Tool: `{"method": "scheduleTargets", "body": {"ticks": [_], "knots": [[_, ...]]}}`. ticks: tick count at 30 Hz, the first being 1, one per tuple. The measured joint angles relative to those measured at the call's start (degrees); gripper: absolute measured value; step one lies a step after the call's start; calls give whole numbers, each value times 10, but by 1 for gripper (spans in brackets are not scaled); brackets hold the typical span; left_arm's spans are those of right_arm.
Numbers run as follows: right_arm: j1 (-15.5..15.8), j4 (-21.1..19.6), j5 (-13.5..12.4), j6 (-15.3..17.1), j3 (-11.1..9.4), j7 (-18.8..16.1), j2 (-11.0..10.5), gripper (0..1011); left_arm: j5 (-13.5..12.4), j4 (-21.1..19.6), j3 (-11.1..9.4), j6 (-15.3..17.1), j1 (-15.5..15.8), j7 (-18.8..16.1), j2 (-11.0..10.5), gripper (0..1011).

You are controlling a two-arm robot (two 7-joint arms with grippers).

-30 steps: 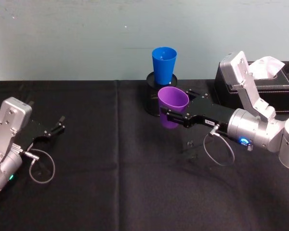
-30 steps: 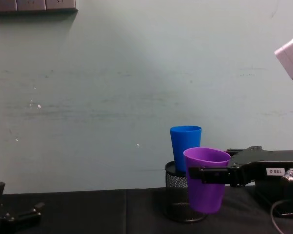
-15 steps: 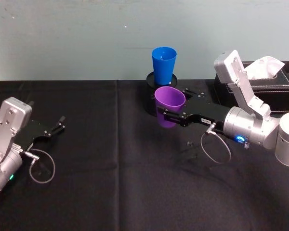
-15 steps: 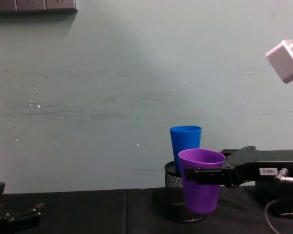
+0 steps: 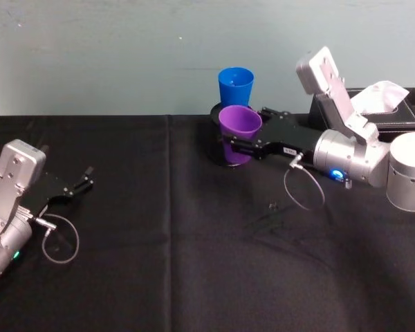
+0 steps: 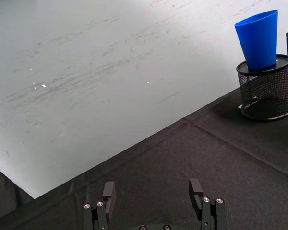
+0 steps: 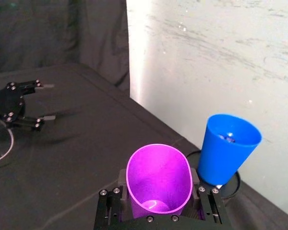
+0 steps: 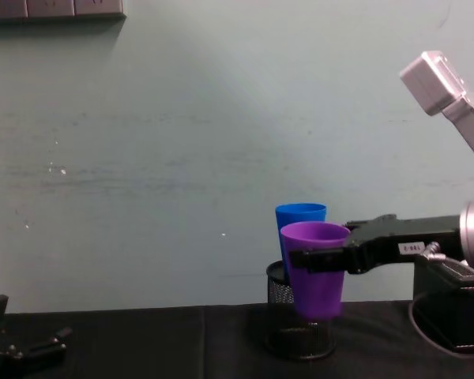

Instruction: Pick up one cup with a gripper and tap it against the other cup.

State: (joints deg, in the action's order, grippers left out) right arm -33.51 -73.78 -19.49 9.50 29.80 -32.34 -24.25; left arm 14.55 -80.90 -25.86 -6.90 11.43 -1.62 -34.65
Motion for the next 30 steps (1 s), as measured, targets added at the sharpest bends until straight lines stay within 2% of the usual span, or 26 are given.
{"method": "scheduleTargets", "body": {"ticks": [13, 20, 30], "knots": [[-30, 34, 1, 12, 1, 2, 18, 718, 0, 0, 0, 0, 0, 0, 0, 1000], [-52, 68, 1, 21, 2, 2, 32, 718, 0, 0, 0, 0, 0, 0, 0, 1000], [-77, 108, -2, 17, 0, 2, 48, 718, 0, 0, 0, 0, 0, 0, 0, 1000]]}}
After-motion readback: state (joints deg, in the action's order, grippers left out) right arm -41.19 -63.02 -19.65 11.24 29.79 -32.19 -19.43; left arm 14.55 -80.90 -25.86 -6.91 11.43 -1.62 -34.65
